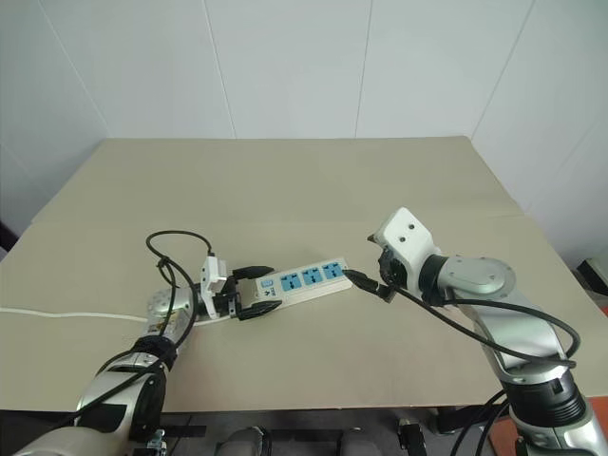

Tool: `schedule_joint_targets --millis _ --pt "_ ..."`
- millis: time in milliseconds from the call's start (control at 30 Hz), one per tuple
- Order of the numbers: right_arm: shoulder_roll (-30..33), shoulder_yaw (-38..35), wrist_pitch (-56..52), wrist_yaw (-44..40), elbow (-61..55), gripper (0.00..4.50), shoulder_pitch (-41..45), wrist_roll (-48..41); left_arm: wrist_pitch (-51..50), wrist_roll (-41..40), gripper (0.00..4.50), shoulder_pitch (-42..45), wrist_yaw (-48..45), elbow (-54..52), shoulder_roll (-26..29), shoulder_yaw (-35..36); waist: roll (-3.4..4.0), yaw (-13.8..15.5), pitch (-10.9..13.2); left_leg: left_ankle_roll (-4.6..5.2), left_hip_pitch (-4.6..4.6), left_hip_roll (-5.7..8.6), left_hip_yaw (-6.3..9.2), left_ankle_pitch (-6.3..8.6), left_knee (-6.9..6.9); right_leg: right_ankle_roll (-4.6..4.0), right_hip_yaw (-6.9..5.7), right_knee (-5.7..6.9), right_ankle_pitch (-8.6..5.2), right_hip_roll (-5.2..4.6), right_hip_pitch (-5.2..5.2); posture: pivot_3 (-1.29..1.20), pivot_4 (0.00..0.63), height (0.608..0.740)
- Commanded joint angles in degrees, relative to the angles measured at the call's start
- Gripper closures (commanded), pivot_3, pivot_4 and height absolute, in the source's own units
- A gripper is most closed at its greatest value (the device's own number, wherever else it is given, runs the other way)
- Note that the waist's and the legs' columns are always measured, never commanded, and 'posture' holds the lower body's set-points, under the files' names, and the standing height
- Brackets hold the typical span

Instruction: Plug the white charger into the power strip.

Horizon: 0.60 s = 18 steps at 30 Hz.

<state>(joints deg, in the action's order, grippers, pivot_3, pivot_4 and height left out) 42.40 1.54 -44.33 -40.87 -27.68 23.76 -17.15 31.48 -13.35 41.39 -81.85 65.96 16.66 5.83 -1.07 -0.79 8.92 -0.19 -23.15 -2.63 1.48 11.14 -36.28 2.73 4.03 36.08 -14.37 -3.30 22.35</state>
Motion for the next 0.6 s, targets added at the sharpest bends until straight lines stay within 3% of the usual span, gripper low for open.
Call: schedule_joint_targets --millis 33,67,100,200,333,467,600 --pt "0.6 -1.3 -0.4 0.8 -1.7 0.0 0.3 -0.2 -0.4 0.0 0.83 0.6 -1.2 0.3 -0.3 0.3 0.0 0.0 0.0 0.0 0.0 0.0 0.0 0.0 0.0 0.0 0.0 0.0 0.0 0.0 0.0 0.0 0.15 0.74" --pt "0.8 -1.4 -1.1 0.8 -1.8 0.0 0.4 -0.4 -0.4 0.4 1.18 0.6 -1.1 0.3 -0.1 0.1 0.0 0.0 0.0 0.0 -0.01 0.0 0.0 0.0 0.0 0.0 0.0 0.0 0.0 0.0 0.0 0.0 0.15 0.74" --pt "1.0 -1.7 -1.9 0.7 -1.8 0.0 0.6 -0.7 -0.4 0.9 1.25 0.6 -1.2 0.2 0.1 -0.3 0.0 0.1 0.0 0.0 -0.01 0.0 0.0 0.0 0.0 0.0 0.0 0.0 0.0 0.0 0.0 0.0 0.15 0.74" --pt "3.7 -2.3 -5.6 -0.7 -1.6 0.0 2.4 -1.5 0.6 2.9 1.25 0.6 -1.8 0.2 1.2 -1.9 0.0 0.1 0.0 0.0 -0.02 0.01 0.0 0.0 -0.01 0.0 0.0 -0.01 0.0 -0.01 0.0 0.0 0.15 0.74" --pt "12.3 0.6 -11.2 -5.2 1.3 0.0 7.3 -1.1 1.8 4.2 1.25 0.8 -1.2 0.2 1.6 -2.8 0.01 0.0 0.0 0.0 -0.01 0.01 -0.01 0.0 0.0 0.0 0.01 -0.01 0.0 -0.01 0.02 0.0 0.15 0.74" --pt "20.6 11.1 -12.0 -12.4 14.5 0.0 17.1 4.6 3.2 5.3 1.25 1.4 -1.6 0.0 1.7 -4.0 0.01 -0.1 0.0 0.0 0.11 -0.03 -0.01 0.0 0.04 -0.02 0.0 -0.05 0.0 0.0 -0.04 0.0 0.15 0.74" --pt "21.3 21.8 -9.5 -21.4 27.8 0.0 27.7 10.7 2.5 4.5 1.25 1.7 -4.2 -0.6 1.8 -4.4 0.02 -0.2 0.0 0.0 0.02 -0.02 -0.08 0.0 0.02 -0.02 0.05 -0.08 0.0 -0.02 0.06 0.0 0.15 0.74"
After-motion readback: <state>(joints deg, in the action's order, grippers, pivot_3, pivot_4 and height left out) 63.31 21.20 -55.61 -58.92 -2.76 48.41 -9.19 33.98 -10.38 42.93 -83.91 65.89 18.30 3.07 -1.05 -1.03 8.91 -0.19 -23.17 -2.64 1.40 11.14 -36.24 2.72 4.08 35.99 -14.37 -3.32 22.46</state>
